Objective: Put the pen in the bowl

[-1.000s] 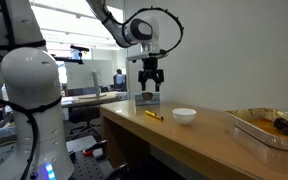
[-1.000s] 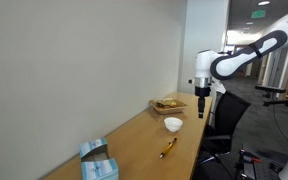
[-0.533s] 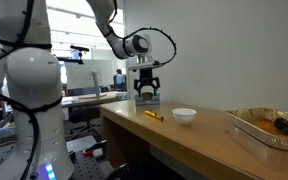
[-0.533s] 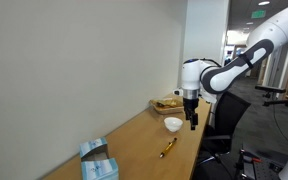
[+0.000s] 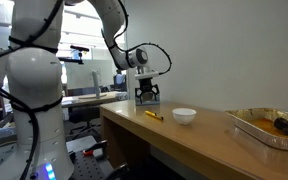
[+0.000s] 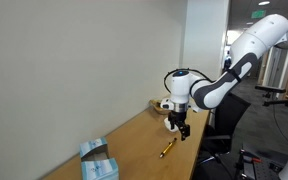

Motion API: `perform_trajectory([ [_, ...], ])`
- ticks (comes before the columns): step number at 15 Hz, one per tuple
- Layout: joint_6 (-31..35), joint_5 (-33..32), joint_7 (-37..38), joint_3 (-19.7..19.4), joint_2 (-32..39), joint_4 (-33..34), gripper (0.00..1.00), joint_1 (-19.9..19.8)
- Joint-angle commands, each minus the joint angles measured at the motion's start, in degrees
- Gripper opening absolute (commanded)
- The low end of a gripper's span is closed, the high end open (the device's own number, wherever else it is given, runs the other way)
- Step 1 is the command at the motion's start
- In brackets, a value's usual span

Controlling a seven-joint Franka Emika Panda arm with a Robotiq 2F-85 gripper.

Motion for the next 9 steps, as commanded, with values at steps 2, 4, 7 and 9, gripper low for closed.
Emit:
perform_trajectory([
  [2,4.6,-3.4,-10.9,1.7,5.9,4.3,1.00,-0.7],
  [4,6.7,-2.7,-17.1,2.9,8.3,5.9,1.00,-1.6],
  [7,9.5,-0.8,-27.7,4.9,11.1,7.2,1.00,-3.4],
  [9,10.8,0.3,-35.1,6.4,12.2,7.4,1.00,-4.9],
])
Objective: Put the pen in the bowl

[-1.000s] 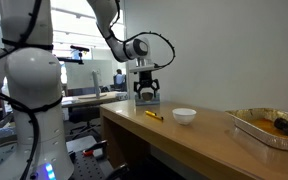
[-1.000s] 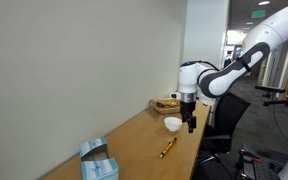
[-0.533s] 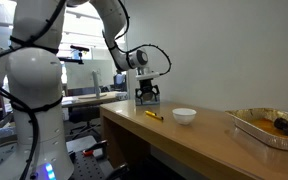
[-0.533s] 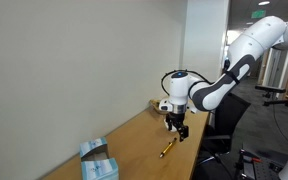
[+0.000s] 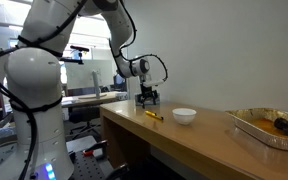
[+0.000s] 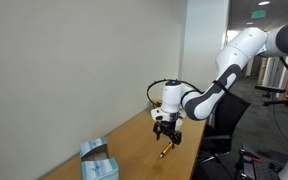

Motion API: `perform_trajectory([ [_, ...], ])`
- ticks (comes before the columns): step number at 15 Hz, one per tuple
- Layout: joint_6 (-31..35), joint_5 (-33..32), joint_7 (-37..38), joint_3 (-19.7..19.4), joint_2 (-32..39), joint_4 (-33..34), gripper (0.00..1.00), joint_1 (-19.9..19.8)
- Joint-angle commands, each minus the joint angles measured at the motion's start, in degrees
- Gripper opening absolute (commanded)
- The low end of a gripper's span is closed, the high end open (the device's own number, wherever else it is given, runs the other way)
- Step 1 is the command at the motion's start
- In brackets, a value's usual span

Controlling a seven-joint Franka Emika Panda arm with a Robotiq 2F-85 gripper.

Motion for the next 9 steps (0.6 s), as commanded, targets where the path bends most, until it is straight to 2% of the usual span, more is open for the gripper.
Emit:
perform_trajectory([
  [1,2.3,2.4,-13.2,3.5,2.0,1.0,1.00,-3.6],
  [5,1.9,7.4,-27.7,6.4,4.1,1.8,0.96,-6.6],
  [7,0.9,9.3,-29.5,6.0,4.9,2.3,0.91,-6.6],
  [9,1.5,10.0,-27.8,4.7,5.2,2.5,0.87,-6.0],
])
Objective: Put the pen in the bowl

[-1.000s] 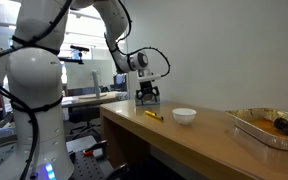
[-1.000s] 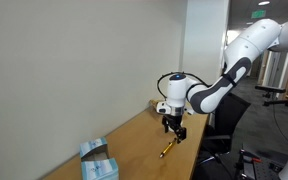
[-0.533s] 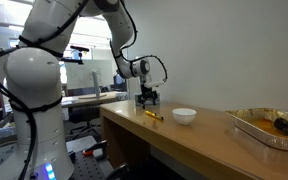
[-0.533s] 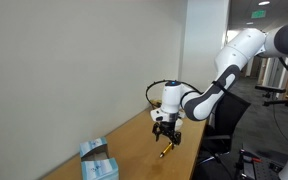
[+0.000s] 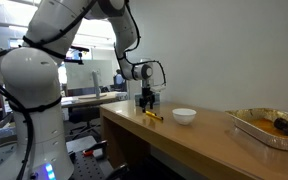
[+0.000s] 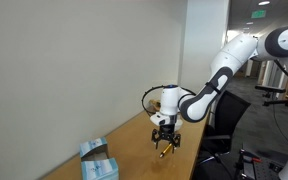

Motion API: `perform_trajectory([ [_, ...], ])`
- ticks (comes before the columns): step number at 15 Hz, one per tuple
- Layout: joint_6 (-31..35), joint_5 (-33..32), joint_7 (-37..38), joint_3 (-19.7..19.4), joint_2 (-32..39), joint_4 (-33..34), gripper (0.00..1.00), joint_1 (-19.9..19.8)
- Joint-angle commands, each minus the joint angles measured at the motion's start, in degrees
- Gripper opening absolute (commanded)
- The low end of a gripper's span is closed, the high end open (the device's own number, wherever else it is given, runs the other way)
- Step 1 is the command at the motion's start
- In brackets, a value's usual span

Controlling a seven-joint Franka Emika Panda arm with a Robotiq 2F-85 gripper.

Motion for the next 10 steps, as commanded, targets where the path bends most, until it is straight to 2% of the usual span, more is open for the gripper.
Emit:
perform_trajectory([
  [1,0.1,2.1,0.7,-0.8,0.9,1.4,0.84,0.2],
  [2,0.0,2.2,0.9,-1.0,1.0,1.7,0.84,0.2],
  [3,-0.4,2.4,1.4,-1.2,1.2,2.2,0.74,0.3],
  [4,-0.6,2.7,1.6,-1.4,1.3,2.5,0.57,0.3],
  [10,-1.6,2.8,2.5,-2.2,2.6,3.7,0.12,0.6],
])
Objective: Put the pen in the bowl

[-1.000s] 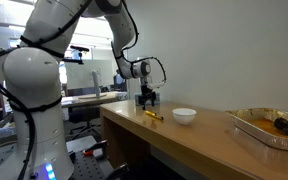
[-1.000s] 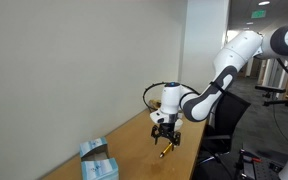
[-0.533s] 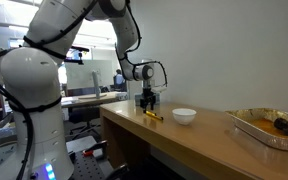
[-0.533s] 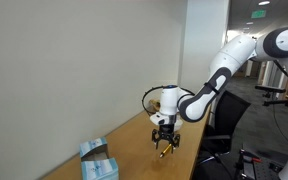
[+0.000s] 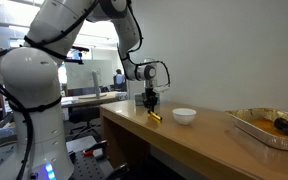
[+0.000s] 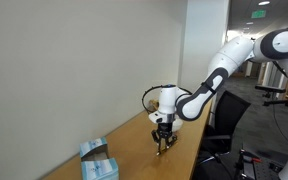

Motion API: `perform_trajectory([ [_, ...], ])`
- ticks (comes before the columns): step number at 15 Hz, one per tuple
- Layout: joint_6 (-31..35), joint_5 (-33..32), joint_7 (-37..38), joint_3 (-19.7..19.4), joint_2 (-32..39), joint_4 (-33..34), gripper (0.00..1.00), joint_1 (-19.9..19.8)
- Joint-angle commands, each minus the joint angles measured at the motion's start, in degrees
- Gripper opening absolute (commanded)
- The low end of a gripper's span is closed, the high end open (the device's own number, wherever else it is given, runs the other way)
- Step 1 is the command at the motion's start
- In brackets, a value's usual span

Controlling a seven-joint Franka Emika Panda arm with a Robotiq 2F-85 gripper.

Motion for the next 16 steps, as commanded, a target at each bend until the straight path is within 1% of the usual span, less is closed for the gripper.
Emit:
perform_trajectory([
  [1,-2.0,1.0,2.2,-0.8,1.2,1.4,0.04,0.6],
  [2,-2.1,0.9,2.8,-1.0,1.4,1.5,0.01,0.7],
  [3,-2.3,0.9,3.3,-1.1,1.4,1.6,0.05,0.7],
  [7,-3.2,0.5,6.6,-1.4,-0.1,1.0,0.06,1.0],
  [10,-4.7,1.2,7.3,-0.7,-1.6,0.5,0.06,0.6],
  [12,-5.4,3.1,6.3,0.5,-3.2,0.1,0.06,-0.5],
  [16,-7.5,10.5,3.2,1.9,-7.5,-0.2,0.06,-2.8],
])
